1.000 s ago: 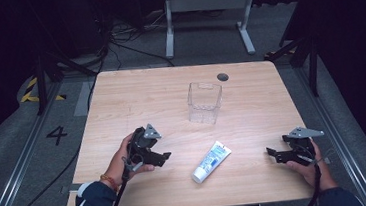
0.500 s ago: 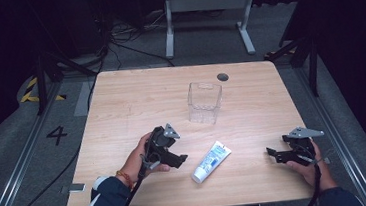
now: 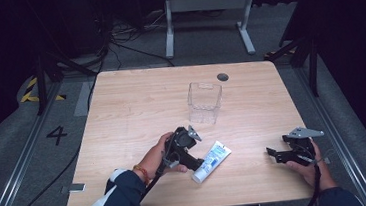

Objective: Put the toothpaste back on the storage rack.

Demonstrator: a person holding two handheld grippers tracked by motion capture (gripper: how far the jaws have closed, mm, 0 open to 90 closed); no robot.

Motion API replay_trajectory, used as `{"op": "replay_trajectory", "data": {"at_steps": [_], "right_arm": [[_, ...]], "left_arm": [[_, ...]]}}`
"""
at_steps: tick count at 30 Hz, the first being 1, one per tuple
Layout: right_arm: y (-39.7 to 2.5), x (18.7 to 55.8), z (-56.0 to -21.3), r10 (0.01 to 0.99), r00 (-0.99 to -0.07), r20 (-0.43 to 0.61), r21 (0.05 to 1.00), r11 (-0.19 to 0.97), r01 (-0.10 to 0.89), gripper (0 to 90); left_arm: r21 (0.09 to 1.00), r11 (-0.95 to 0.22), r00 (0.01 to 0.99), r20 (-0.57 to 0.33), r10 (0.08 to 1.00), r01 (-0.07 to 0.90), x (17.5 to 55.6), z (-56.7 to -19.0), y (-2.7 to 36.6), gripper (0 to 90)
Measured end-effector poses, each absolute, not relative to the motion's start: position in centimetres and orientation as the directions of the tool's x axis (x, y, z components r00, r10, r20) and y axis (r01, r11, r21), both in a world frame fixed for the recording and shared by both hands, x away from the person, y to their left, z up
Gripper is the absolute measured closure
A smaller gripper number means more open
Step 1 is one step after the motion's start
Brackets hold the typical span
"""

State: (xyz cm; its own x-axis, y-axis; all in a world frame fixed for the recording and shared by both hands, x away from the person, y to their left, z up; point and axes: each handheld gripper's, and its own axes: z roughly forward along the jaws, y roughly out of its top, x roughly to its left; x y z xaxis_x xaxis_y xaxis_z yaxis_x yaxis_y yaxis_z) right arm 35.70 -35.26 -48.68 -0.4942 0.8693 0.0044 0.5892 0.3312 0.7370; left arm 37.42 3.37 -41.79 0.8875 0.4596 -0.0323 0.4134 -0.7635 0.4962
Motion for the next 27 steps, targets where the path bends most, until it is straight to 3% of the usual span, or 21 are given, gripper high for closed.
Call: {"op": "replay_trajectory", "data": {"at_steps": [9,27], "right_arm": [[-35.3,35.7,-48.7,0.869,-0.494,0.003,0.737,0.332,0.589,14.5],[-35.3,35.7,-48.7,0.869,-0.494,0.005,0.736,0.331,0.59,14.5]], "left_arm": [[0.468,-0.784,0.901,-0.071,0.427,0.408,37.5,-42.4,0.7,20.5],[0.389,-0.807,0.89,-0.081,0.449,0.443,38.3,-45.2,-2.6,28.1]]}}
